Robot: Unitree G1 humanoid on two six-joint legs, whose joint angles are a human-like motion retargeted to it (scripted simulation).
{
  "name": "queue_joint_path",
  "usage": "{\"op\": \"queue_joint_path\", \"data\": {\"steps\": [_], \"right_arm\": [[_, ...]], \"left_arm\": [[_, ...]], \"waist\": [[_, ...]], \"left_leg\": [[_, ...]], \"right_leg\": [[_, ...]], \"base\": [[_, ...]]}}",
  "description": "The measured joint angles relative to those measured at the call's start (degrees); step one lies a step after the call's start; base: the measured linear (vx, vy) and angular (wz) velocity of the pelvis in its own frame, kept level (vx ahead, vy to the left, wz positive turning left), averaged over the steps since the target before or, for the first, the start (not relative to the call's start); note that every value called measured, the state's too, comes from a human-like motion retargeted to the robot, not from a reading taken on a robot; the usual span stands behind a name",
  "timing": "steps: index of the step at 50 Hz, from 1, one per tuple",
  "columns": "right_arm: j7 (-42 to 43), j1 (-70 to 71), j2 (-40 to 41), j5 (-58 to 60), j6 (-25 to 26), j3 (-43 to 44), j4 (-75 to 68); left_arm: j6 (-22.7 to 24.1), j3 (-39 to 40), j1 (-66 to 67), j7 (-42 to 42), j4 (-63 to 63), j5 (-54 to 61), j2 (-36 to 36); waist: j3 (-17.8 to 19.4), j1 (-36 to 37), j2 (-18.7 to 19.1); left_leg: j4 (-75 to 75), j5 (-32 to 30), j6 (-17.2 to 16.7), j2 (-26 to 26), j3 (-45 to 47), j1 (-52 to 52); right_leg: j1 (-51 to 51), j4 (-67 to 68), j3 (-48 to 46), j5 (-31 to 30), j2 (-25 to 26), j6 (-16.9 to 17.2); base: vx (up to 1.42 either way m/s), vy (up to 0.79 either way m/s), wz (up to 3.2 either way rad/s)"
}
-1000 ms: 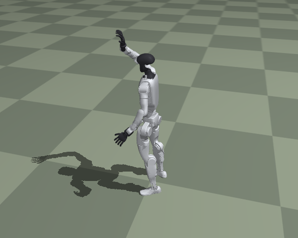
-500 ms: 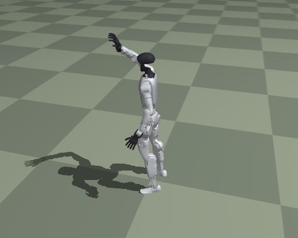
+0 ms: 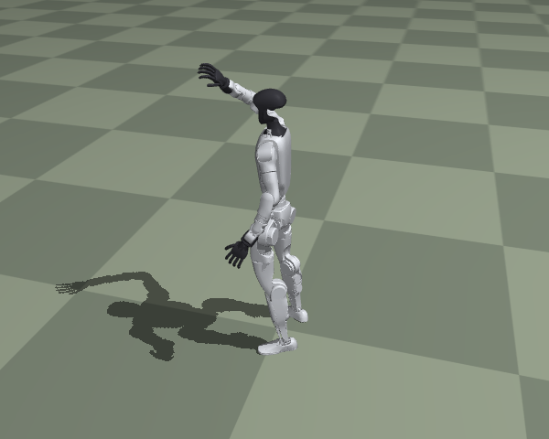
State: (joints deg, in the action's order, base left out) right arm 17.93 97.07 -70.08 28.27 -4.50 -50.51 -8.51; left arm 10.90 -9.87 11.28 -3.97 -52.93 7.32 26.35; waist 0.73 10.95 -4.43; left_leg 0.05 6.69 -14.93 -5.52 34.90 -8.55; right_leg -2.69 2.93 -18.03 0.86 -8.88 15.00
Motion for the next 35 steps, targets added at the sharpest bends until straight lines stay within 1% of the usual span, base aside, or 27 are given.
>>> {"op": "queue_joint_path", "data": {"steps": [2, 4, 8, 10, 12, 15, 18, 22, 24, 25, 30, 32, 35], "right_arm": [[-0.24, -0.24, 0.57, -1.20, 0.00, 0.88, 1.87], [1.50, 0.06, 1.56, -1.94, 0.75, 1.60, 2.70], [9.28, 2.30, 4.10, -1.39, 2.97, 1.26, 2.17], [13.06, 4.15, 5.29, -0.23, 4.10, -0.18, 1.27], [15.12, 6.11, 6.25, 0.89, 4.76, -2.26, 0.28], [15.74, 8.47, 7.05, 2.36, 4.82, -5.16, -1.02], [16.51, 9.03, 6.81, 4.49, 5.38, -5.93, -2.32], [19.35, 6.85, 5.34, 7.69, 8.58, -3.45, -4.02], [19.44, 4.93, 4.50, 8.19, 9.39, -1.64, -4.02], [19.03, 3.92, 4.12, 8.21, 9.39, -0.79, -3.76], [14.34, 0.60, 4.05, 5.89, 5.66, 1.53, -0.04], [14.69, 0.75, 5.09, 4.79, 5.89, 1.76, 0.63], [17.65, 1.96, 7.42, 2.16, 7.85, 1.60, 0.28]], "left_arm": [[-0.12, -0.17, -0.58, 0.08, 0.39, -0.14, 0.32], [-0.17, -0.23, -1.29, -0.25, 0.71, -0.02, 0.69], [0.11, -0.31, -2.95, -1.81, 1.04, 0.81, 1.48], [0.31, -0.51, -3.80, -2.63, 1.06, 1.28, 1.81], [0.49, -0.89, -4.60, -3.15, 1.07, 1.62, 2.00], [0.78, -1.50, -5.61, -3.44, 1.16, 1.83, 1.99], [1.01, -1.68, -6.20, -3.57, 1.35, 1.76, 1.59], [0.83, -0.95, -5.99, -3.61, 1.68, 1.36, 0.75], [0.63, -0.32, -5.34, -3.31, 1.86, 1.08, 0.33], [0.54, 0.00, -4.92, -3.10, 1.93, 0.92, 0.13], [0.42, 0.84, -2.35, -2.43, 1.47, 0.22, -0.51], [0.15, 0.65, -1.59, -2.47, 0.75, 0.00, -0.54], [-0.45, 0.01, -1.01, -2.81, -0.57, -0.16, -0.45]], "waist": [[-0.05, 0.00, -0.06], [-0.11, 0.10, -0.24], [-0.28, 0.33, -0.87], [-0.40, 0.41, -1.18], [-0.48, 0.46, -1.37], [-0.51, 0.54, -1.45], [-0.32, 0.70, -1.35], [0.15, 0.93, -1.22], [0.39, 1.00, -1.17], [0.50, 1.03, -1.15], [0.83, 1.07, -1.15], [0.91, 1.08, -1.21], [0.99, 1.06, -1.32]], "left_leg": [[0.03, 0.02, 0.01, -0.07, 0.22, -0.04], [0.03, 0.03, 0.01, -0.16, 0.45, -0.11], [-0.05, -0.05, -0.02, -0.31, 0.82, -0.18], [-0.12, -0.13, -0.02, -0.36, 0.89, -0.15], [-0.18, -0.19, -0.02, -0.41, 0.88, -0.12], [-0.24, -0.26, -0.02, -0.48, 0.73, -0.10], [-0.27, -0.29, -0.02, -0.51, 0.51, -0.19], [-0.31, -0.27, -0.02, -0.46, 0.31, -0.43], [-0.31, -0.25, -0.02, -0.43, 0.36, -0.57], [-0.31, -0.24, -0.02, -0.42, 0.42, -0.63], [-0.34, -0.25, 0.07, -0.44, 1.27, -0.82], [-0.40, -0.27, 0.08, -0.49, 1.74, -0.86], [-0.53, -0.35, 0.03, -0.62, 2.39, -0.89]], "right_leg": [[0.10, 0.02, 0.23, -0.02, 0.09, 0.00], [0.18, 0.03, 0.47, -0.04, 0.21, 0.00], [0.36, 0.00, 0.78, -0.13, 0.46, 0.00], [0.44, -0.03, 0.82, -0.17, 0.56, 0.00], [0.46, -0.05, 0.77, -0.20, 0.64, 0.00], [0.40, -0.08, 0.59, -0.19, 0.72, 0.00], [0.20, -0.07, 0.36, -0.11, 0.72, 0.00], [-0.13, -0.01, 0.20, 0.04, 0.61, 0.00], [-0.22, 0.03, 0.28, 0.09, 0.56, 0.00], [-0.24, 0.05, 0.35, 0.11, 0.55, 0.00], [0.12, 0.04, 1.25, -0.05, 0.70, 0.00], [0.38, 0.00, 1.72, -0.18, 0.85, 0.00], [0.76, -0.08, 2.34, -0.39, 1.14, 0.00]], "base": [[0.00, 0.00, 0.00], [0.00, 0.00, 0.00], [0.00, 0.00, 0.00], [0.00, 0.00, 0.00], [0.00, 0.00, 0.00], [0.00, 0.00, 0.00], [0.00, 0.00, 0.00], [0.00, 0.00, 0.00], [0.00, 0.00, 0.00], [0.00, 0.00, 0.00], [0.00, -0.01, -0.08], [-0.01, -0.02, -0.21], [-0.01, -0.01, -0.13]]}}
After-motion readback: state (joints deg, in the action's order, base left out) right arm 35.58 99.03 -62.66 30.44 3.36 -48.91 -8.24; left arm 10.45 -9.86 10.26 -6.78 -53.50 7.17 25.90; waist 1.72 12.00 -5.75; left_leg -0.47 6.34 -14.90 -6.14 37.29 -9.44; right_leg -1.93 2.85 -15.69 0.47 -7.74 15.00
